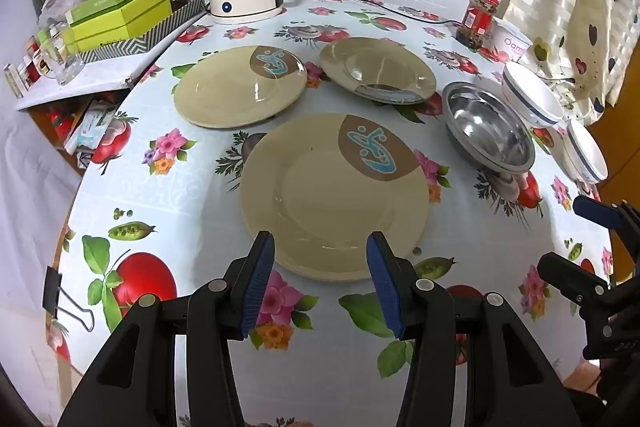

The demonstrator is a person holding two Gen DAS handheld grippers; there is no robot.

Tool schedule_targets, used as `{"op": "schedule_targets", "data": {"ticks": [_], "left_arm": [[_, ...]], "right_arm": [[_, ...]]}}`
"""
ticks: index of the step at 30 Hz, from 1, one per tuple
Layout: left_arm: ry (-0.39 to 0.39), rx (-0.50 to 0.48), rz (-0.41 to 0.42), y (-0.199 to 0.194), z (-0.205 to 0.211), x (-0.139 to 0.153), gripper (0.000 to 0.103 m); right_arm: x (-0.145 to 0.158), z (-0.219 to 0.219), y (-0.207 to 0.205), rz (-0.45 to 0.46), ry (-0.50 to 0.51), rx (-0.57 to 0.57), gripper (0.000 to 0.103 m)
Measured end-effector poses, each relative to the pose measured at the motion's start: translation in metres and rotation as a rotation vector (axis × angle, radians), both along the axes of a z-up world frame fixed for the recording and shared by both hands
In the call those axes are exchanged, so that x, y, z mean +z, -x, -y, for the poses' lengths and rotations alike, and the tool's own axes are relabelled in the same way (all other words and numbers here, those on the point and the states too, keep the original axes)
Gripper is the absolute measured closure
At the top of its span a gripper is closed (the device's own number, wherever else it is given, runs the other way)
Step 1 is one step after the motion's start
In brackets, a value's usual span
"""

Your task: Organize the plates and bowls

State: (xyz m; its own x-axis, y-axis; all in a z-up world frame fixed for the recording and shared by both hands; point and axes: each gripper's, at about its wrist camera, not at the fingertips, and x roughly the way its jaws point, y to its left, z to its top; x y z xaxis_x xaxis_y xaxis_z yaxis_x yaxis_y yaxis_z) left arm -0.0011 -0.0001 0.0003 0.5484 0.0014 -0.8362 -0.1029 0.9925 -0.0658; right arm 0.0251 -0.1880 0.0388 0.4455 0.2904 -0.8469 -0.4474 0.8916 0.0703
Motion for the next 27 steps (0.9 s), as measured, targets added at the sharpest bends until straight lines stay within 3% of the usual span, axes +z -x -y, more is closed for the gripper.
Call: {"op": "schedule_targets", "data": {"ticks": [27], "left_arm": [[-0.033, -0.01, -0.013, 0.0015, 0.0016, -0.0032, 0.054]], "right_arm": [[-0.003, 0.002, -0.001, -0.008, 0.002, 0.0, 0.0]]}}
